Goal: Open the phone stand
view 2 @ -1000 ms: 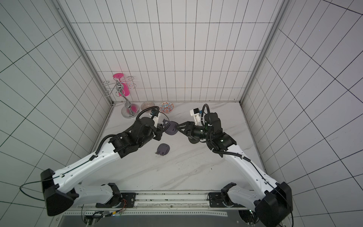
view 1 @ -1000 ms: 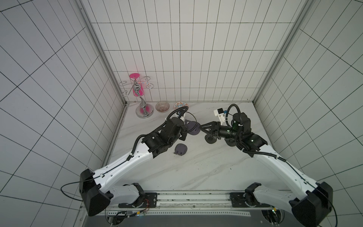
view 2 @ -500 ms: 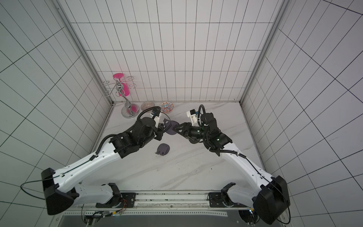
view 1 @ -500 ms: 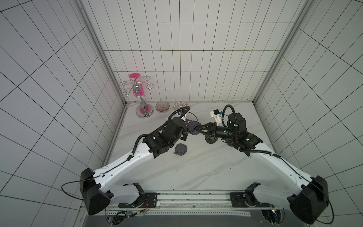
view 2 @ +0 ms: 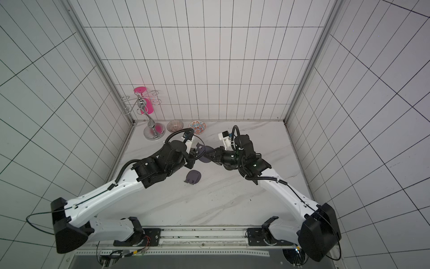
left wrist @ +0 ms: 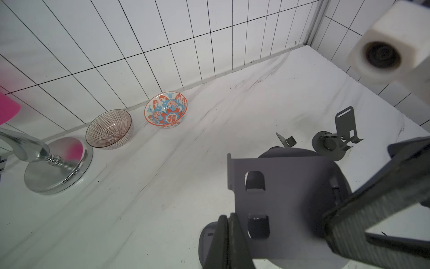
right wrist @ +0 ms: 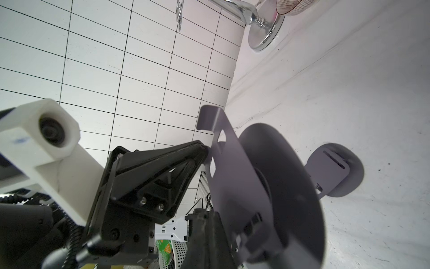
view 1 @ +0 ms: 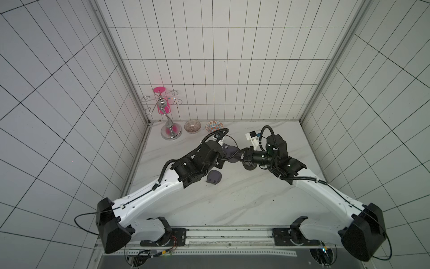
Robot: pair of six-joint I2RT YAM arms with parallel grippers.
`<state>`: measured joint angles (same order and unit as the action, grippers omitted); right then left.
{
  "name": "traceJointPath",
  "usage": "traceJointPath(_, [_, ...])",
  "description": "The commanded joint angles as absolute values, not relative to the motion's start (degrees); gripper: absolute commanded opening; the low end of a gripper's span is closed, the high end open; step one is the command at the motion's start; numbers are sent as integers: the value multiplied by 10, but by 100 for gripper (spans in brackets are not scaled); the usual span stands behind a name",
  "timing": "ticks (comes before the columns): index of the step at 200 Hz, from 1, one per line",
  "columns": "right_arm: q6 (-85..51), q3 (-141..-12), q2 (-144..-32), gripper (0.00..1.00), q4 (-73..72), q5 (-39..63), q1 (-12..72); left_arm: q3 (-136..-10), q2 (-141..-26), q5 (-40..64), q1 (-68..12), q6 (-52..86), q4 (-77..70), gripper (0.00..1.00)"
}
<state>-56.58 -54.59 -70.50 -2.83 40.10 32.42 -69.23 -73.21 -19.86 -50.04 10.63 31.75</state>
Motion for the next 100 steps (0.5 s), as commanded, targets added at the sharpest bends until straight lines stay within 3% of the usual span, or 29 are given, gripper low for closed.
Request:
traceJointPath(1, [-571, -530, -708, 0, -52, 408, 330, -707, -728, -180, -502, 99, 292, 0])
traceJointPath(27, [-556, -535, -700, 0, -26, 400, 329, -710, -732, -198, -502, 102, 298, 0])
traceJointPath(63, [-500, -551, -643, 43, 60, 358, 315, -710, -728, -207, -502, 105, 301, 0])
traceJointPath(100, [-496, -551, -617, 47, 85, 351, 298, -712, -727, -203, -502, 106, 301, 0])
